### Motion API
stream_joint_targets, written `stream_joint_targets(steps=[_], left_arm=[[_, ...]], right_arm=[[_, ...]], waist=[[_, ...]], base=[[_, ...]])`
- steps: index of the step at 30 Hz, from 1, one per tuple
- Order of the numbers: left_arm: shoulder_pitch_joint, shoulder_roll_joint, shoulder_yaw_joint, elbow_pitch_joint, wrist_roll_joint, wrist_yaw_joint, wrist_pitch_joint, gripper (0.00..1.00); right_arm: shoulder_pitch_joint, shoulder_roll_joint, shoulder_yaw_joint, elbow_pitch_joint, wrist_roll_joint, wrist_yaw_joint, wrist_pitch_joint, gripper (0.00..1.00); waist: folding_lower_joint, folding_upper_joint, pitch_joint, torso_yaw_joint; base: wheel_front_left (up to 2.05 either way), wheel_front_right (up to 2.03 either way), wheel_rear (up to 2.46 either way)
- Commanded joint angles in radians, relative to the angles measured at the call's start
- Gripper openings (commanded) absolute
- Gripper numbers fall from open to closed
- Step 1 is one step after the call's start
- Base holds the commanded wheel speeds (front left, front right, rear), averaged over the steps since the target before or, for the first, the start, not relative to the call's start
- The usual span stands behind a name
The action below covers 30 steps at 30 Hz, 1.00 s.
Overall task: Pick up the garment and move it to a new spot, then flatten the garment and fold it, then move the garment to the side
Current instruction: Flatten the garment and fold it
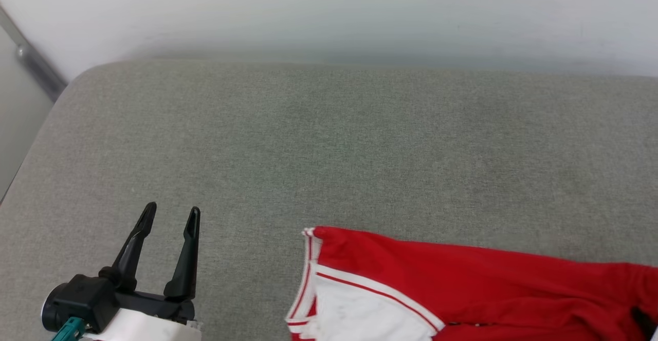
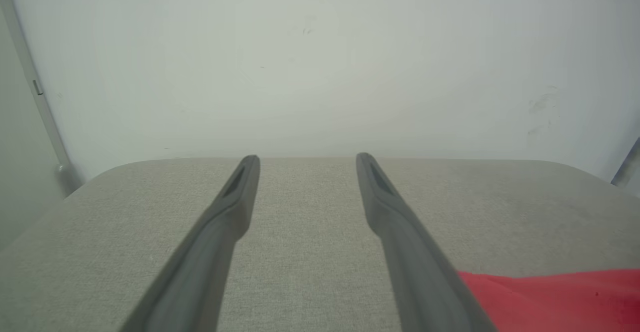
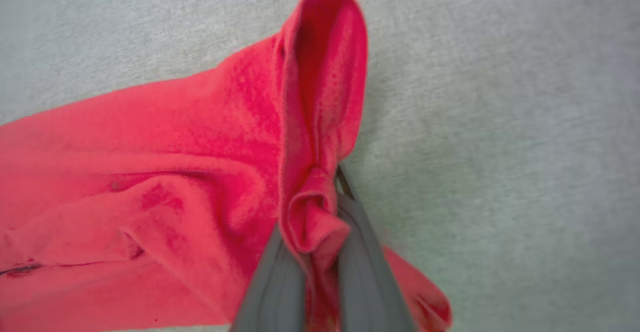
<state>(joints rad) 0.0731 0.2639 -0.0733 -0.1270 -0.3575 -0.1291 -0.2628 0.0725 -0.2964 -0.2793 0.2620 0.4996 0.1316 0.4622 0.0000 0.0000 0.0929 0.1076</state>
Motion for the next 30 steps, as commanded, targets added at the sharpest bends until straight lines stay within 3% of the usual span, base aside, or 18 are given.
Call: stream_joint_targets(steps=[1, 8, 16, 24, 30], left_arm=[[0.007, 0.005, 0.0, 0.001, -0.003, -0.001, -0.003, 1.0], [0.02, 0.012, 0.004, 0.001, 0.0, -0.001, -0.003, 1.0], [0.04, 0.012, 0.008, 0.0, -0.003, -0.001, -0.003, 1.0], [0.046, 0.007, -0.005, 0.006, -0.002, -0.001, -0.003, 1.0], [0.04, 0.008, 0.0, -0.002, -0.003, -0.001, -0.003, 1.0]], right_arm=[[-0.013, -0.013, -0.01, 0.003, -0.011, -0.002, -0.007, 0.0], [-0.019, -0.027, -0.034, -0.047, -0.087, -0.001, 0.014, 0.0], [0.032, 0.037, 0.062, -0.285, -0.085, -0.001, 0.143, 0.0], [0.055, 0.188, 0.169, -0.469, -0.026, -0.001, 0.3, 0.0], [0.031, 0.246, 0.236, -0.481, 0.025, -0.001, 0.349, 0.0]], waist=[[0.0, 0.0, -0.001, -0.002], [0.0, 0.0, -0.014, -0.022], [0.0, 0.0, -0.036, -0.031], [0.0, 0.0, -0.062, -0.005], [0.0, 0.0, -0.063, 0.027]], base=[[0.0, 0.0, 0.0], [0.0, 0.0, 0.0], [0.0, 0.0, 0.0], [0.0, 0.0, 0.0], [0.0, 0.0, 0.0]])
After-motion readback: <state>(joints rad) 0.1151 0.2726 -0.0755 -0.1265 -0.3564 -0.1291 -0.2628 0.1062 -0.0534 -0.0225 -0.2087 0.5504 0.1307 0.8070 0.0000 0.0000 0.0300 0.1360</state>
